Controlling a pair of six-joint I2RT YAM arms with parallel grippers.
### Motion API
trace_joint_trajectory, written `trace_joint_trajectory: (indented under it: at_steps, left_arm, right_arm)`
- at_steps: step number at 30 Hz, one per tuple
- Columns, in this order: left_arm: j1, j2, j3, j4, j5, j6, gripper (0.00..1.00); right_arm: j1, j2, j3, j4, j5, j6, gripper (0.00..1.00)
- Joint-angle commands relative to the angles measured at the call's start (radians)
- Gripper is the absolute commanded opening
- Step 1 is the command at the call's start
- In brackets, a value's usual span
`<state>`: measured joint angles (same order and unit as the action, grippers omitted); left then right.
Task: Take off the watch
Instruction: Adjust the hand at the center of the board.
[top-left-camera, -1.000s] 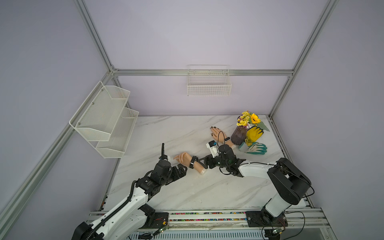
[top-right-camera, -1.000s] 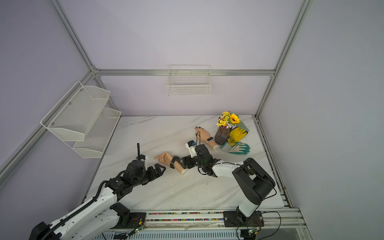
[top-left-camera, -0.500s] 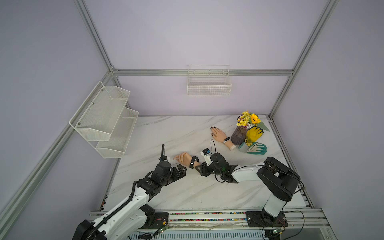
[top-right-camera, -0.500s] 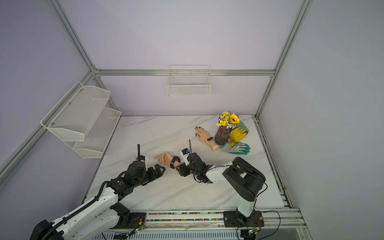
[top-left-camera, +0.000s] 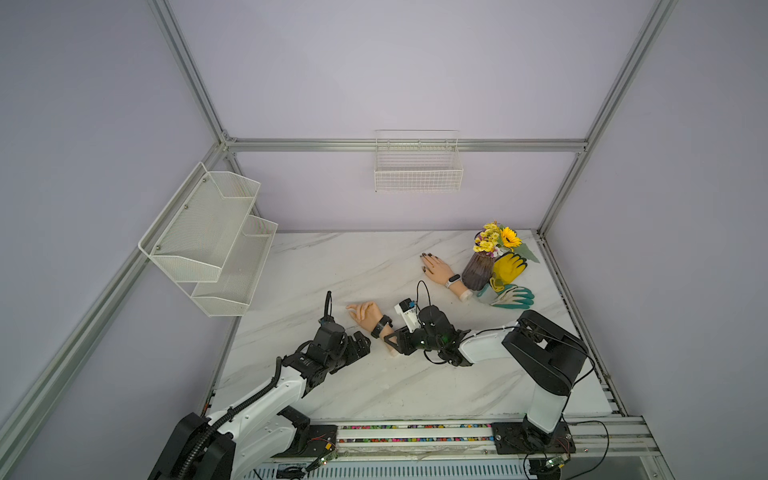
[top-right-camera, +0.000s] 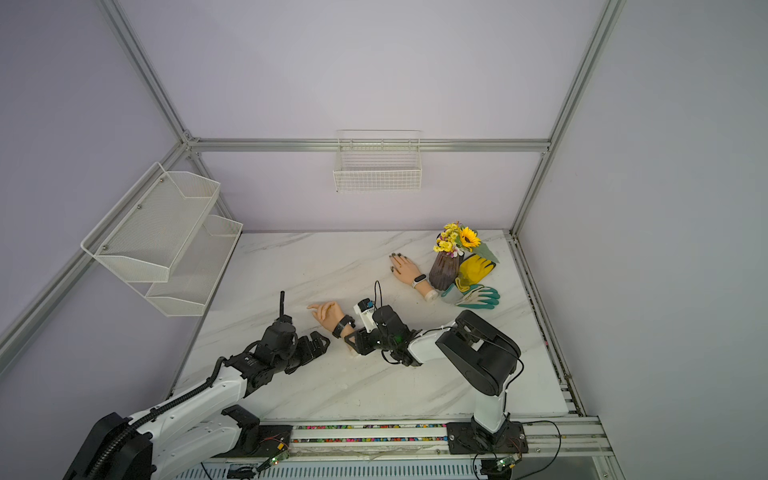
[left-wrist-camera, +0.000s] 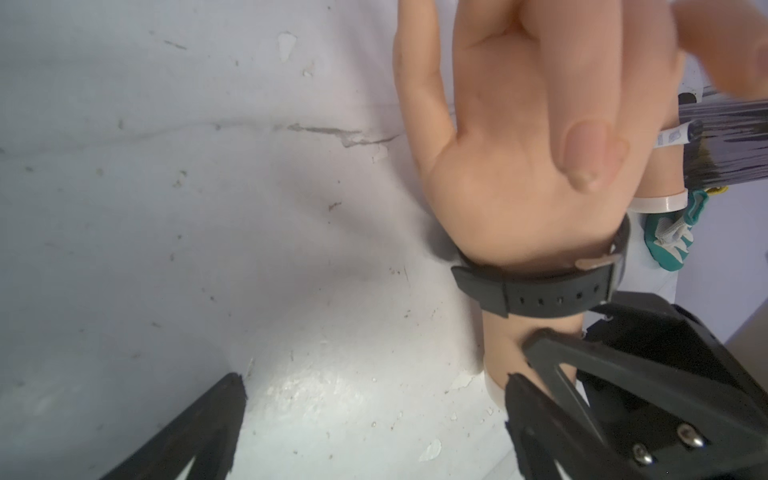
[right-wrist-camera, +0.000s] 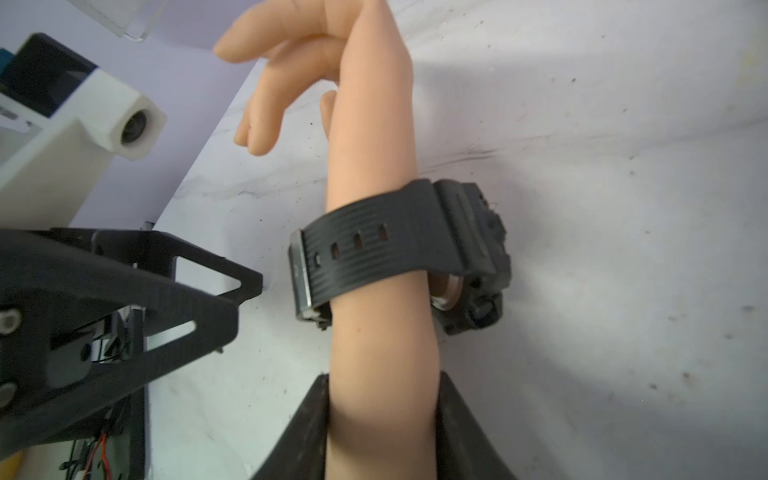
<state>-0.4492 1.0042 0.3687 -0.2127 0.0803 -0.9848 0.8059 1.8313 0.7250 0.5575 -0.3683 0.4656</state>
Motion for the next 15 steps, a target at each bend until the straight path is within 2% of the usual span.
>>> trace_joint_trajectory:
  at_steps: [1,5,8,11,15]
  left_arm:
    - [0.056,-0.009,0.023,0.078,0.073,-0.015,0.95]
    - [0.13,-0.033,-0.051,0.238,0.204,-0.101,0.92]
    - [0.172,-0.026,-0.083,0.3,0.255,-0.148,0.88]
    - [0.2,0.008,-0.081,0.298,0.279,-0.166,0.72]
    - [0.226,0.058,-0.101,0.348,0.307,-0.209,0.49]
  right_arm:
    - [0.0,0.027,-0.026,0.039,-0.123,0.095,0.2]
    - [-0.002,0.064,-0.035,0.112,-0.251,0.199,0.15]
    - [-0.002,0.091,-0.05,0.215,-0.332,0.274,0.12]
    - [-0.001,0.109,-0.073,0.344,-0.381,0.35,0.12]
    - [-0.001,0.116,-0.074,0.361,-0.382,0.368,0.12]
